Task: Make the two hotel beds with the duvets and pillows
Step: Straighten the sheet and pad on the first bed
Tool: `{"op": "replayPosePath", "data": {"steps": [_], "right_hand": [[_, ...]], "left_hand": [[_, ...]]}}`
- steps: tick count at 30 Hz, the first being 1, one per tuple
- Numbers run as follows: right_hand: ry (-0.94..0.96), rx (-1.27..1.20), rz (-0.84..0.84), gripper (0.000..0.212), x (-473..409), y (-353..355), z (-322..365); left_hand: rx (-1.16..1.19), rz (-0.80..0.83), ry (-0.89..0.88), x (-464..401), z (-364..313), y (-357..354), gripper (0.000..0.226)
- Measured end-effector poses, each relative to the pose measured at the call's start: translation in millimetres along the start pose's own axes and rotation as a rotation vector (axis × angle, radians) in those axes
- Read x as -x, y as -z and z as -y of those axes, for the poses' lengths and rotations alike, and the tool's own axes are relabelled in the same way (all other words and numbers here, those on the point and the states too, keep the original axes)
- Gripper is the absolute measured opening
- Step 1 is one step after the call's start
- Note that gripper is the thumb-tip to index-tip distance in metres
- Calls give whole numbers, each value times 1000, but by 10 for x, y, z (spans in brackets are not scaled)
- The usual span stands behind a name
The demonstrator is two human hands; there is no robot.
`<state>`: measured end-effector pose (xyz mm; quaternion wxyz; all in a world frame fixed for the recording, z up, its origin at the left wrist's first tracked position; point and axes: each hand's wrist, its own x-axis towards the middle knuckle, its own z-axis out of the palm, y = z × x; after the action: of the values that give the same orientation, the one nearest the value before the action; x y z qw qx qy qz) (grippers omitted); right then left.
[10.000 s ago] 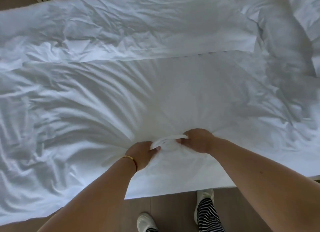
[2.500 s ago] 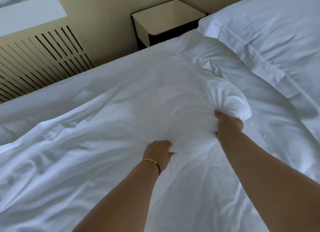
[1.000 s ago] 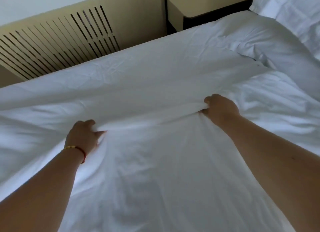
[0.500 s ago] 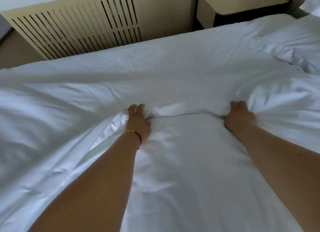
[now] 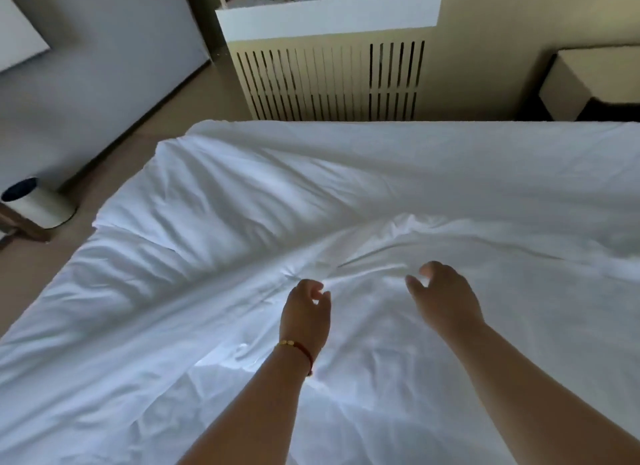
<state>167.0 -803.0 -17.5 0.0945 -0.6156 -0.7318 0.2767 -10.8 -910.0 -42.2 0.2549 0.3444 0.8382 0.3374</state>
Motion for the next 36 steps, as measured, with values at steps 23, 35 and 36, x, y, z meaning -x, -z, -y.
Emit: {"op": "replayPosePath", "data": {"steps": [23, 35, 36], "right_hand": [[-642, -534, 774, 48, 2994, -3791, 3422], [-888, -1069, 242, 97, 2393, -4681, 4716], [-918, -1076, 208, 93, 2342, -4665, 4778]], "left_hand": [[-139, 78, 406, 908, 3849, 4111, 48], [-346, 450, -53, -626, 3903, 4792, 37], [-378, 499, -97, -753, 3868, 4813, 35]]}}
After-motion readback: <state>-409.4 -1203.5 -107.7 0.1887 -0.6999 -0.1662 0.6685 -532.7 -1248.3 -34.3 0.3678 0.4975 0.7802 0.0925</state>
